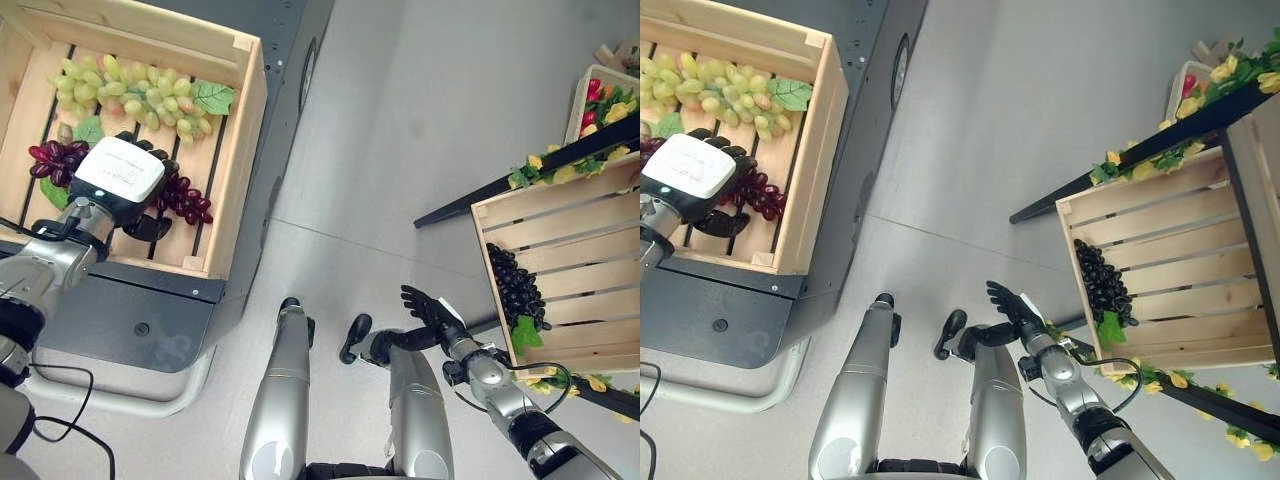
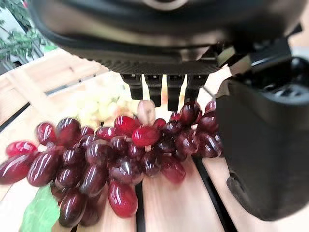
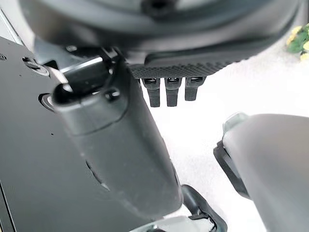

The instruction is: Pick up the fruits from the basket on one side to the basket on the other side

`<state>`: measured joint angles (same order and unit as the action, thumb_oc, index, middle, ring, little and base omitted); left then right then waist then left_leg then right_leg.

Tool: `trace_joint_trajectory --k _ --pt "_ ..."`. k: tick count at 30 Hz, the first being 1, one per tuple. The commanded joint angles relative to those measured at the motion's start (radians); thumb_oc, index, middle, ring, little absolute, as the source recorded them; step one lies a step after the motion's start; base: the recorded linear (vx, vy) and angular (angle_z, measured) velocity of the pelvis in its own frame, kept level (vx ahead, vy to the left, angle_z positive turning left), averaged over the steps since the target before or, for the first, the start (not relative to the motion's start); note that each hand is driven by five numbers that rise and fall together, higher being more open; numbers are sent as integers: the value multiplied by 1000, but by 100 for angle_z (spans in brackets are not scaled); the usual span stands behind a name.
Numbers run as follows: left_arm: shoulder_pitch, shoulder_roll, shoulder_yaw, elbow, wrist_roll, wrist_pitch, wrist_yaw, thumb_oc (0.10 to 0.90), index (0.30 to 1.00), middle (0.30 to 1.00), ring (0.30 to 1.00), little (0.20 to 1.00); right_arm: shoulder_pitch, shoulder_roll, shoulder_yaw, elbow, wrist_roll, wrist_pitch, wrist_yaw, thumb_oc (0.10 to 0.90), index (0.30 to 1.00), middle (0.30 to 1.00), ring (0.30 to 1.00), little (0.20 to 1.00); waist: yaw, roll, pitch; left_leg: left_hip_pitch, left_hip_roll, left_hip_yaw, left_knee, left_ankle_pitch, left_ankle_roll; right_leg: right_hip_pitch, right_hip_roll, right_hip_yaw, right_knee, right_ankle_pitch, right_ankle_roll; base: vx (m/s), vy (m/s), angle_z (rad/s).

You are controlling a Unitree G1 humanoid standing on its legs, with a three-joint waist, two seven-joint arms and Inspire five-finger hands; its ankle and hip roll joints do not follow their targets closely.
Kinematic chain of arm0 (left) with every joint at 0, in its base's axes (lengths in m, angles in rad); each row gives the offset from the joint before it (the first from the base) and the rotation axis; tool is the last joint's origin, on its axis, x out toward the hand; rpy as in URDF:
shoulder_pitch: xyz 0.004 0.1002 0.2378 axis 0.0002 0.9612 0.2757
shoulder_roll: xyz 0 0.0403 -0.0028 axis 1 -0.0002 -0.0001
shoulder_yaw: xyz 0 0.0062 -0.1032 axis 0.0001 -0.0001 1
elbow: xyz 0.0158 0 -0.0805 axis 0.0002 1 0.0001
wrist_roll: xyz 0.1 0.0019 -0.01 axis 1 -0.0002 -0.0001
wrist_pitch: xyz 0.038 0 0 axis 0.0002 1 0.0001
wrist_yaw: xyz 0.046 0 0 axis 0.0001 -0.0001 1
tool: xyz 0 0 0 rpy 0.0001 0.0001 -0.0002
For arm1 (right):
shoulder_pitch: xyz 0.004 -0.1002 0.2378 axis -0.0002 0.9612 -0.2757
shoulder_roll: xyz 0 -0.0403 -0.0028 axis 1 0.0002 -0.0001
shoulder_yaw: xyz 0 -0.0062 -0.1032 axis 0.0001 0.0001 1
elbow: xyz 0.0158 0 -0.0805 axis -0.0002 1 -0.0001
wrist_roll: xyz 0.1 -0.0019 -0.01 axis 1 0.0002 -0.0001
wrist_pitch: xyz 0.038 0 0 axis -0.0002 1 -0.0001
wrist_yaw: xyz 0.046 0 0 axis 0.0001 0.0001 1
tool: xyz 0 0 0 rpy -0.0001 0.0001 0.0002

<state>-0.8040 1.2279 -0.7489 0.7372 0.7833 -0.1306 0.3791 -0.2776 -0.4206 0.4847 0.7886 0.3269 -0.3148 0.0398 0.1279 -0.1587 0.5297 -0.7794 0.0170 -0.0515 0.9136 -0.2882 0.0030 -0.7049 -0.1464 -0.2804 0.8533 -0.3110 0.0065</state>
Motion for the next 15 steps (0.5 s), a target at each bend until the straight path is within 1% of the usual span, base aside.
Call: trace_joint_trajectory --k 1,4,9,12,15 --pt "-122 34 18 40 -12 162 -80 800 900 900 900 900 17 -68 -34 -25 66 -106 0 800 900 900 900 900 -5 13 -10 51 -26 61 -145 46 73 78 21 -19 -19 72 -6 -12 1 5" --pt "-140 22 -4 69 -4 204 -167 800 900 900 900 900 10 -66 -33 -21 80 -110 -5 800 900 900 900 900 -4 12 -10 38 -26 61 -151 47 74 62 19 -22 -16 83 0 -14 2 5" --pt "-121 7 5 104 -7 249 -232 800 900 900 900 900 8 -66 -37 -33 86 -114 -10 800 900 900 900 900 -6 15 -10 28 -29 59 -155 47 76 47 16 -21 -12 89 3 -3 3 1" --pt "-111 1 14 109 -13 259 -243 800 900 900 900 900 6 -67 -37 -38 90 -124 -7 800 900 900 900 900 -7 17 -10 23 -30 60 -160 49 75 39 15 -21 -13 94 5 -5 7 -1" --pt "-113 -6 21 125 -7 237 -233 800 900 900 900 900 3 -66 -35 -56 89 -127 -7 800 900 900 900 900 -8 17 -10 18 -31 60 -168 51 76 31 13 -22 -14 100 8 -5 1 1"
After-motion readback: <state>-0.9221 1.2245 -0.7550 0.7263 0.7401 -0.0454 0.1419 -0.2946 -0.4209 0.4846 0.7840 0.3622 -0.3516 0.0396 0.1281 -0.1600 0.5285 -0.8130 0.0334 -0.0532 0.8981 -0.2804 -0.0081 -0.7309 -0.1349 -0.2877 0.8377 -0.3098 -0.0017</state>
